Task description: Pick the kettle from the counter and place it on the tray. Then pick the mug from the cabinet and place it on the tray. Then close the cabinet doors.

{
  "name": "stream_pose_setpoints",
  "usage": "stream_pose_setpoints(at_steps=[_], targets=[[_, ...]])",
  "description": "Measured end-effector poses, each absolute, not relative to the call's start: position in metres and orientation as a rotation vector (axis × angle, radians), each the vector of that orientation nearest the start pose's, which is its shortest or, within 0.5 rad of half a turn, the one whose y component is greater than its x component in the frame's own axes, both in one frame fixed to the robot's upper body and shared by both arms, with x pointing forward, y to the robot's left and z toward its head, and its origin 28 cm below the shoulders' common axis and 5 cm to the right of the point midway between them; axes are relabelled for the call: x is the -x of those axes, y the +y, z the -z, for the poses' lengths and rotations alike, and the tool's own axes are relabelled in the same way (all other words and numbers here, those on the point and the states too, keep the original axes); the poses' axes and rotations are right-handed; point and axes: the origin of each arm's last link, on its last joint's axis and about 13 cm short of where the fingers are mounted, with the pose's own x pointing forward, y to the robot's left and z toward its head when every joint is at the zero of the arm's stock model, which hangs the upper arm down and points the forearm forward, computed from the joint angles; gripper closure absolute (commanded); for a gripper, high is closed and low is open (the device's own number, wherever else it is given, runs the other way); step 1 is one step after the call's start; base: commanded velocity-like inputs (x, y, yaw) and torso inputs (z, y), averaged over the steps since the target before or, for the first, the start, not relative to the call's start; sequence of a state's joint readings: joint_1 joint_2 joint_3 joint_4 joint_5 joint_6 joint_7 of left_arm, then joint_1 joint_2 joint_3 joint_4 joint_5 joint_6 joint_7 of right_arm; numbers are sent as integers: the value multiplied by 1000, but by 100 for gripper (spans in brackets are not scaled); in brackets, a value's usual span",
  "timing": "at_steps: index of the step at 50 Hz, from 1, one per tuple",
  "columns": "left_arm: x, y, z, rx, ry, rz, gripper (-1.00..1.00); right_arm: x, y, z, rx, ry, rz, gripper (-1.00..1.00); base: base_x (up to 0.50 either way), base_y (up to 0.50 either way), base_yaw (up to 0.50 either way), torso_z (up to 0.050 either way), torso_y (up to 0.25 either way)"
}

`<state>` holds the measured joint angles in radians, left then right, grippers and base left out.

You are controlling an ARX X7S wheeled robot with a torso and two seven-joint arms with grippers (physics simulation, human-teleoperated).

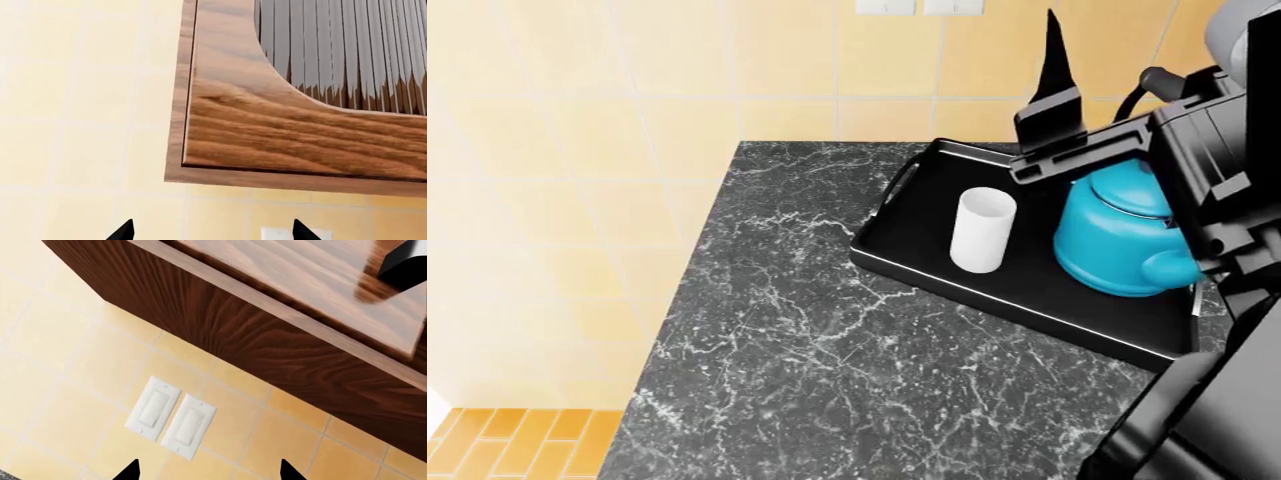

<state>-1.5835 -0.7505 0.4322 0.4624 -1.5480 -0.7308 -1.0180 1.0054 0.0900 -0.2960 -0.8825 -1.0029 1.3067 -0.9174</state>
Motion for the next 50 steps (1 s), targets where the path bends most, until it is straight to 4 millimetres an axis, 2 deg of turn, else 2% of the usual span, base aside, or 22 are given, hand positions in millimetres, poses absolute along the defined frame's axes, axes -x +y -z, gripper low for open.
stream_pose_setpoints(at_steps=[11,50], targets=[[-209,229,-402,75,-542,53,-100,-204,-127,-320,476,-481,-34,-100,2,-155,0,0,0],[-217,233,-395,78,-521,36,-100,-203,-126,-323,483,-482,-29,-100,4,-300,0,0,0]])
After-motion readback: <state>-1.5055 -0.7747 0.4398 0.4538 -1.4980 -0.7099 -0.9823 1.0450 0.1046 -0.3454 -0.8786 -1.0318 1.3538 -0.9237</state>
